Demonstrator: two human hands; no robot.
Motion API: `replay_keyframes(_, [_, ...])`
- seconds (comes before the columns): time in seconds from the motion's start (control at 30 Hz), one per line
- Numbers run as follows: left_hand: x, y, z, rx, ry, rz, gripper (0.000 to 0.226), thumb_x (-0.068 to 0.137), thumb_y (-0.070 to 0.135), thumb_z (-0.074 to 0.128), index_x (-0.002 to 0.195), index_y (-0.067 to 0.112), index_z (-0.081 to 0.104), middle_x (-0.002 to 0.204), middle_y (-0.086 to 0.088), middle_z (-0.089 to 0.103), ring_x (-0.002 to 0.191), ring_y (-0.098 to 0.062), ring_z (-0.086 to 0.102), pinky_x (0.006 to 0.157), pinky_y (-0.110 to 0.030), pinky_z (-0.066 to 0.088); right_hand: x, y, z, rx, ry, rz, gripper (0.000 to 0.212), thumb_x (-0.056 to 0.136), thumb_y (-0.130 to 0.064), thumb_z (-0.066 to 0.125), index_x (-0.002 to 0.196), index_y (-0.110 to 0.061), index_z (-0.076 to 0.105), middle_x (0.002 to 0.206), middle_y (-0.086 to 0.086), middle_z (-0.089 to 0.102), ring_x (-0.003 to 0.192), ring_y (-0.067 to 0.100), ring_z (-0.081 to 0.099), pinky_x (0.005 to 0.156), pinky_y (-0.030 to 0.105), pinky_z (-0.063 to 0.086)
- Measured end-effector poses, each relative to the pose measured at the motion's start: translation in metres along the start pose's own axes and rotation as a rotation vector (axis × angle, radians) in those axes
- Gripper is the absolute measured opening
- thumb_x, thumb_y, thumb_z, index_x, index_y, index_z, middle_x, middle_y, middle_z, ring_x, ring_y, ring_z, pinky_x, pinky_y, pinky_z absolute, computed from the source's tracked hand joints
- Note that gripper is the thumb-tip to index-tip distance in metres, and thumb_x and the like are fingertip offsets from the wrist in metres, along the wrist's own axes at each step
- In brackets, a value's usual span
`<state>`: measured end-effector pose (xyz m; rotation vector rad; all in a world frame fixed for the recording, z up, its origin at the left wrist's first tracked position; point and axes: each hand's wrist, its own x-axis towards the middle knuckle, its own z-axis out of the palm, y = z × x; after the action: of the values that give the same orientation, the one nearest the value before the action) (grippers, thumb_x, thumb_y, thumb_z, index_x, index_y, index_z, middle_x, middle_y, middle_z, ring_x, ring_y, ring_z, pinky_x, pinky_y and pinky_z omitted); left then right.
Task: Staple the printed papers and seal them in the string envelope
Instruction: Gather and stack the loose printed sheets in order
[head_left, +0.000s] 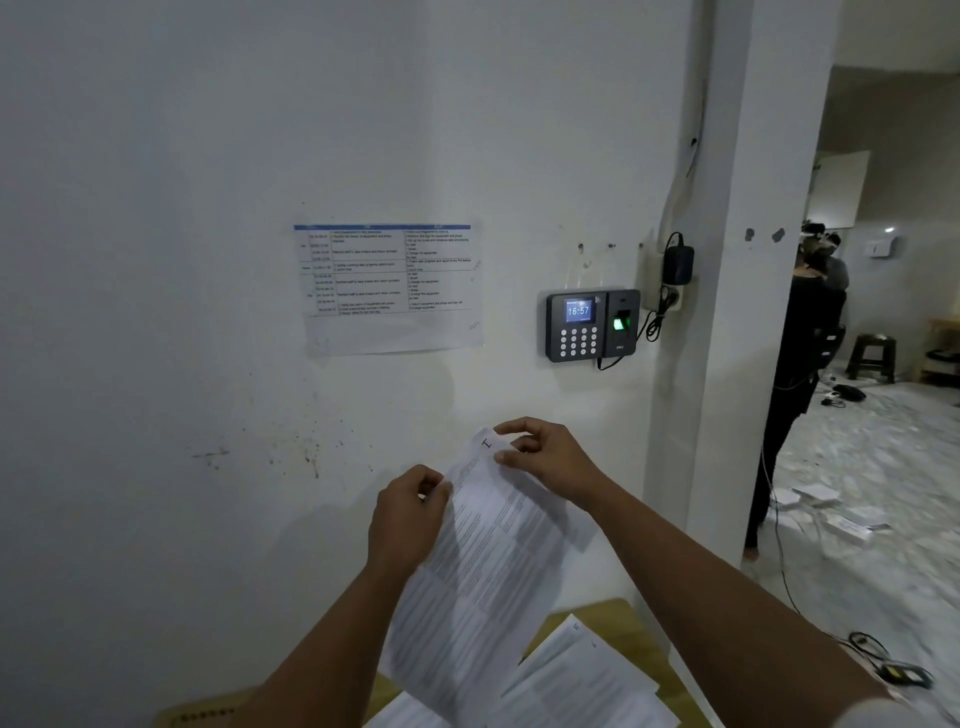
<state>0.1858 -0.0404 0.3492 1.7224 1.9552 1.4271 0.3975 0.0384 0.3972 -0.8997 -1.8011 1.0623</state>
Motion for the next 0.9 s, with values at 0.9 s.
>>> replay_keyframes(0.9, [0.0,-0.063,0.0,0.069,-0.096,0.234,0.049,0.106,0.021,0.05,0.154,0.025,0.044,0.129,-0.008,0.067,0.114,-0.021,0.064,0.101,-0.039,0.055,0.018,0.034,0.034,-0.013,-0.014,0.031,0.037,0.091,-0.013,0.073,0.127,-0.02,0.07,0.104,0.008,0.077,0.091,0.01,0.073,0.083,0.022,0.057])
